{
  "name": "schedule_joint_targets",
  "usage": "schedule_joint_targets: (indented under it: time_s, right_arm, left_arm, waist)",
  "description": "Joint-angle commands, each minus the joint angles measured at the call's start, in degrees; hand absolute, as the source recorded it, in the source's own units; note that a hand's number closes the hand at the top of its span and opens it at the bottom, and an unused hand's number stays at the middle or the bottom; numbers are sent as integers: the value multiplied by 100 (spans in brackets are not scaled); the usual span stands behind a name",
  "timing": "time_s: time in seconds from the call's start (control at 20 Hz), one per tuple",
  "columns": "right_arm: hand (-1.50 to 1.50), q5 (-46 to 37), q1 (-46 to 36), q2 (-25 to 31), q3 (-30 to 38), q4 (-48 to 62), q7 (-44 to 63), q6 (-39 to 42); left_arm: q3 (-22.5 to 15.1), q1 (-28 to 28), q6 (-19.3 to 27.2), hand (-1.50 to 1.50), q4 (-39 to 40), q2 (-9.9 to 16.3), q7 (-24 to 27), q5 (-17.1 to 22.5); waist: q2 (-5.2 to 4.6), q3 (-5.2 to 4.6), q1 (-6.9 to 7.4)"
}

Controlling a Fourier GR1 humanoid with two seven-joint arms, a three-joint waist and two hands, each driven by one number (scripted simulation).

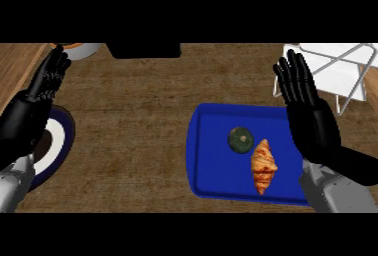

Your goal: Pick the croissant from the tray and place it in the tiered shelf

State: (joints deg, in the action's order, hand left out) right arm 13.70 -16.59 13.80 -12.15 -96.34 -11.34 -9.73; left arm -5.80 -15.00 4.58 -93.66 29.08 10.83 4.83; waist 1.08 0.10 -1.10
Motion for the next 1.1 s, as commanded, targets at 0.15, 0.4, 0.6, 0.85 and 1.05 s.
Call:
schedule_joint_targets:
  time_s: [0.15,0.4,0.6,0.85,1.05]
  right_arm:
    - [150,-1545,626,1314,582,103,582,-957]
    - [150,-2527,1828,2141,1307,1116,1714,-1835]
    - [-150,-3143,2787,2015,1009,122,2404,-2301]
    - [-150,-3500,3882,2531,590,-1829,3431,-1504]
    - [-150,-3977,4100,2695,136,-3182,4820,-963]
  left_arm:
    - [266,1023,229,0,1035,-414,-1080,613]
    - [391,1811,342,0,1570,-794,-1647,1105]
    - [107,1966,322,0,1391,-1071,-2105,1223]
    - [275,1663,87,0,1587,-879,-2375,1359]
    - [89,1565,210,0,1556,-1055,-2437,1197]
  waist:
    - [-106,-85,-242]
    - [-178,-119,-586]
    - [-38,-40,-237]
    - [-71,-34,-91]
    - [-91,-37,-11]
